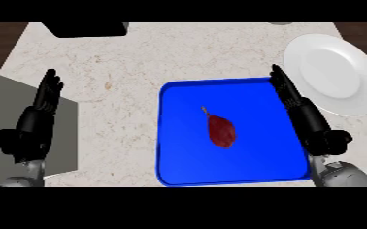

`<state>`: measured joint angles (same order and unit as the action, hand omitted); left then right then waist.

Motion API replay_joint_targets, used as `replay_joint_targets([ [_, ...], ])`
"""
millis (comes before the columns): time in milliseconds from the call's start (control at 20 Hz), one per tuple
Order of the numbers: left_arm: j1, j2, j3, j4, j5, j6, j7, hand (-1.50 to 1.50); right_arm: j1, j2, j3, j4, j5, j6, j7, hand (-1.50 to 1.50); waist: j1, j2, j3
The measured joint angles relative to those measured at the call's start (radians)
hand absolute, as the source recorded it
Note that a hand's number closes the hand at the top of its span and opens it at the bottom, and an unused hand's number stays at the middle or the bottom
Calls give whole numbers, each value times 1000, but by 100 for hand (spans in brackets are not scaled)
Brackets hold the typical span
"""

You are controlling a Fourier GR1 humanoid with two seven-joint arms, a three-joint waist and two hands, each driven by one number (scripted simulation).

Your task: Pick the pear from the tray and place it in the plate

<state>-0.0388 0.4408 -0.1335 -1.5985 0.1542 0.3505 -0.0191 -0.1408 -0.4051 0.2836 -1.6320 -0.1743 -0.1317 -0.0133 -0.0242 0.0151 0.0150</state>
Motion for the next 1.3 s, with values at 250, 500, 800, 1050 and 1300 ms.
replay_joint_targets([
  [250, 9, -58, -59, -40, 222, -629, -245, 0, -66, 58, 37, 50, -152, 185, -26, 150, 75, 7, 25],
  [500, -41, -94, -79, -21, 313, -737, -98, 0, -141, 30, 33, 81, -131, 267, -114, -150, 129, 16, 27],
  [800, -70, -147, -31, -16, 289, -664, 39, 0, -128, 54, 26, 197, -234, 435, -230, -150, 140, 22, 12],
  [1050, -66, -194, 12, -22, 209, -589, 116, 0, -168, -12, 47, 285, -190, 599, -342, -150, 131, 14, 0],
  [1300, -56, -230, 53, -28, 116, -510, 176, 0, -247, -71, 61, 399, -104, 720, -454, -150, 115, 8, -6],
])
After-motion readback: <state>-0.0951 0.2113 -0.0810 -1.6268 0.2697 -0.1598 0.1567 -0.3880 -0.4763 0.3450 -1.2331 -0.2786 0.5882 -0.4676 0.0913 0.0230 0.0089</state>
